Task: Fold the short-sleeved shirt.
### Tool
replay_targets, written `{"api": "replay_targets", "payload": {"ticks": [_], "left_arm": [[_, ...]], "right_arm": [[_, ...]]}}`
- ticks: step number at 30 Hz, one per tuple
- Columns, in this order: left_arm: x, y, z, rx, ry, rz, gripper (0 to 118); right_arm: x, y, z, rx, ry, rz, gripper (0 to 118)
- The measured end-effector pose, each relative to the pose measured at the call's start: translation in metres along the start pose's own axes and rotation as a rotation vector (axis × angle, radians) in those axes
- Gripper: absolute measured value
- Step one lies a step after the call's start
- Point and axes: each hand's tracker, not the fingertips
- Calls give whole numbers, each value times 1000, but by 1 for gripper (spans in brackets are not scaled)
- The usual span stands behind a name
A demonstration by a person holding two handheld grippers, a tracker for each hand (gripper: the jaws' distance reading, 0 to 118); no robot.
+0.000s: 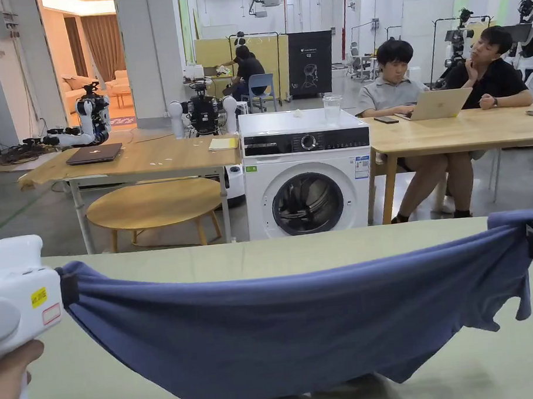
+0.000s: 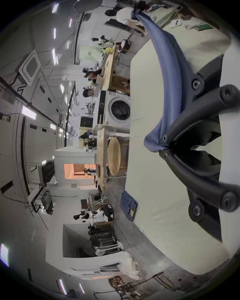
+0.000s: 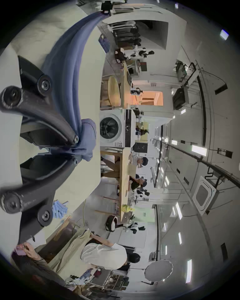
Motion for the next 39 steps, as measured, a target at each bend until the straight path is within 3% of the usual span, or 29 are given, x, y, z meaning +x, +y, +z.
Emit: {"api": "replay_targets", "payload": {"ticks": [5, 10, 15, 17, 18, 20, 21, 22, 29, 30, 31, 32, 34, 35, 36, 37, 39], "left_arm": [[-11, -73, 66, -75, -25, -50, 0], [-23, -186, 109, -284, -41, -44, 0], [-45, -278, 111, -427, -20, 21, 0], [-49, -288, 111, -412, -31, 57, 0], [-47, -291, 114, -395, -26, 53, 6], [-35, -276, 122, -339, 29, -50, 50], [-27, -268, 126, -306, 22, -93, 78], [-11, -256, 135, -261, 24, -126, 102], [93, -210, 143, 58, -90, -150, 103], [104, -208, 143, 53, -90, -153, 103], [110, -207, 145, 49, -87, -158, 101], [115, -207, 147, 54, -88, -163, 93], [118, -208, 154, 64, -107, -159, 55], [120, -210, 156, 62, -103, -155, 45], [119, -212, 157, 38, -104, -150, 45], [117, -216, 157, 9, -111, -144, 17], [107, -224, 162, -23, -135, -136, 14]], "right_arm": [[19, -60, 70, -118, 76, 60, 6], [21, -159, 116, -308, 118, 127, 6], [20, -251, 128, -475, 102, 107, 6], [24, -261, 134, -466, 111, 48, 7], [26, -261, 136, -451, 113, 37, 13], [22, -244, 143, -415, 73, 34, 71], [19, -235, 148, -390, 80, 22, 95], [11, -222, 153, -342, 106, -2, 106], [-92, -168, 160, -111, 189, -11, 106], [-104, -165, 161, -106, 193, -27, 104], [-113, -164, 161, -107, 211, -42, 94], [-120, -163, 162, -110, 245, -63, 84], [-135, -165, 166, -96, 228, -64, 33], [-140, -166, 169, -65, 178, -36, 18], [-146, -168, 170, -52, 150, -40, 18], [-149, -171, 172, -39, 137, -53, 0], [-147, -171, 170, -52, 234, -99, 0]]}}
